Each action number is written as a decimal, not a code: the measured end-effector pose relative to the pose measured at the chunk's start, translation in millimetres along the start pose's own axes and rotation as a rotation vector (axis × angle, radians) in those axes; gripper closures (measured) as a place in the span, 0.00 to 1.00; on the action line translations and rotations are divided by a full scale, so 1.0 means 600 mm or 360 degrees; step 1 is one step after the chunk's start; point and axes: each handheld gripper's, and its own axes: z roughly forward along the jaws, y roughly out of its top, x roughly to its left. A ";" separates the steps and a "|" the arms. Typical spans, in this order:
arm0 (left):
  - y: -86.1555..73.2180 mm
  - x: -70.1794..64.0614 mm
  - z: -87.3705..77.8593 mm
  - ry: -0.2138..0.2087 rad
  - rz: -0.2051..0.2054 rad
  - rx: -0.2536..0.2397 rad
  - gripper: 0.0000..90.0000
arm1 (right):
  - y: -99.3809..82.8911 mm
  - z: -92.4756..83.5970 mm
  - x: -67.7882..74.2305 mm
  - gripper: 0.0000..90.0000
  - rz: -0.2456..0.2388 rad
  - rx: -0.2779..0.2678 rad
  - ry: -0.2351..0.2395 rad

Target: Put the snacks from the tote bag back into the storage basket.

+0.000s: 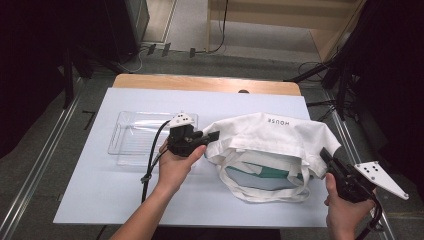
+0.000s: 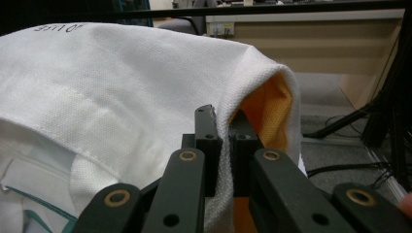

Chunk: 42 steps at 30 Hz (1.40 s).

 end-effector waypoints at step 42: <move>-0.006 -0.106 0.047 0.0333 0.0577 -0.0001 0.82 | 0.017 0.025 -0.012 0.83 0.0094 -0.0049 0.0012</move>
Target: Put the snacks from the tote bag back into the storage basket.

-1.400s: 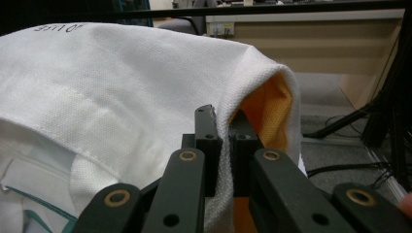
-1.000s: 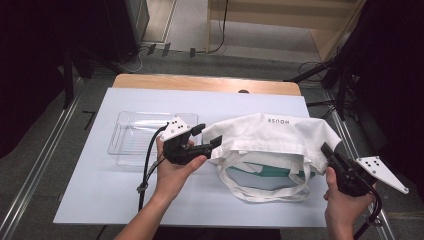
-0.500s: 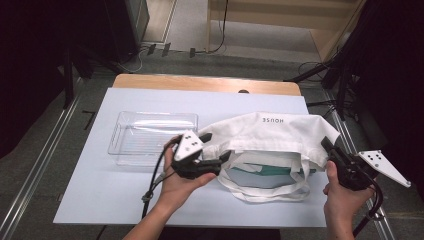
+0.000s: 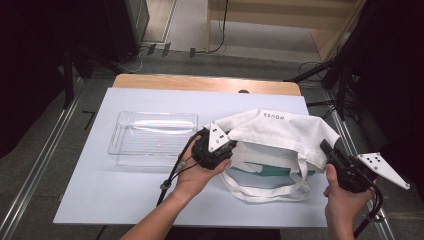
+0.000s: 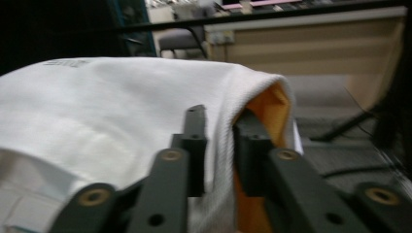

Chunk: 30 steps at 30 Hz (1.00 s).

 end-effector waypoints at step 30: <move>0.054 0.049 0.001 -0.0374 -0.0507 -0.0164 0.99 | -0.128 -0.016 -0.024 0.94 0.0152 0.0345 -0.0067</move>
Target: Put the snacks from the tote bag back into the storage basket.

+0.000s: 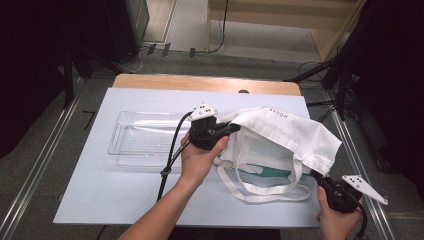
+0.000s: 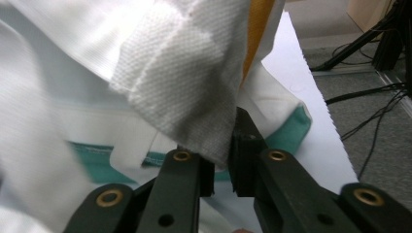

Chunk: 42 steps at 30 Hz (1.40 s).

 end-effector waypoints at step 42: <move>0.015 -0.003 0.024 0.0037 0.0103 0.0045 0.96 | 0.054 0.045 0.136 0.24 -0.0414 -0.0117 -0.0252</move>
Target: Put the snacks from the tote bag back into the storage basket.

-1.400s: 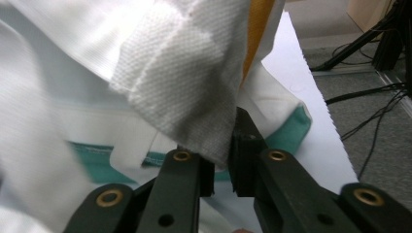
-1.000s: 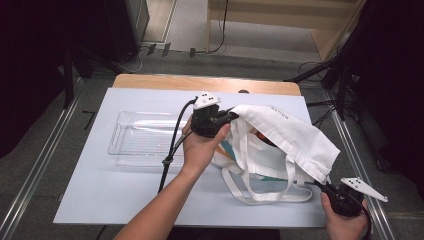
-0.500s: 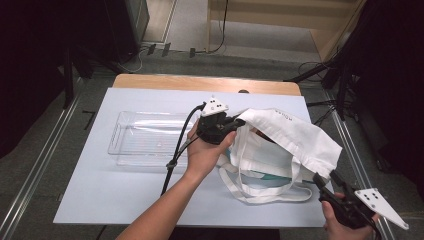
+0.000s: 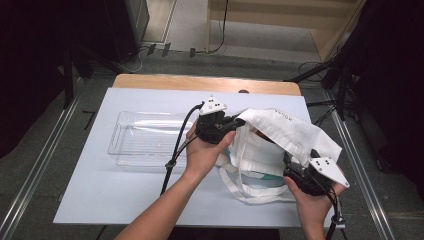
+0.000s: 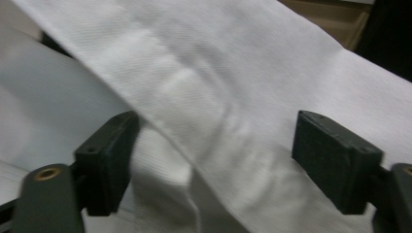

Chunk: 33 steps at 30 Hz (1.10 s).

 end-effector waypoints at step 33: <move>0.035 -0.010 0.059 0.0143 0.0162 -0.0092 0.96 | 0.098 -0.040 -0.077 0.91 0.0141 -0.0308 0.0200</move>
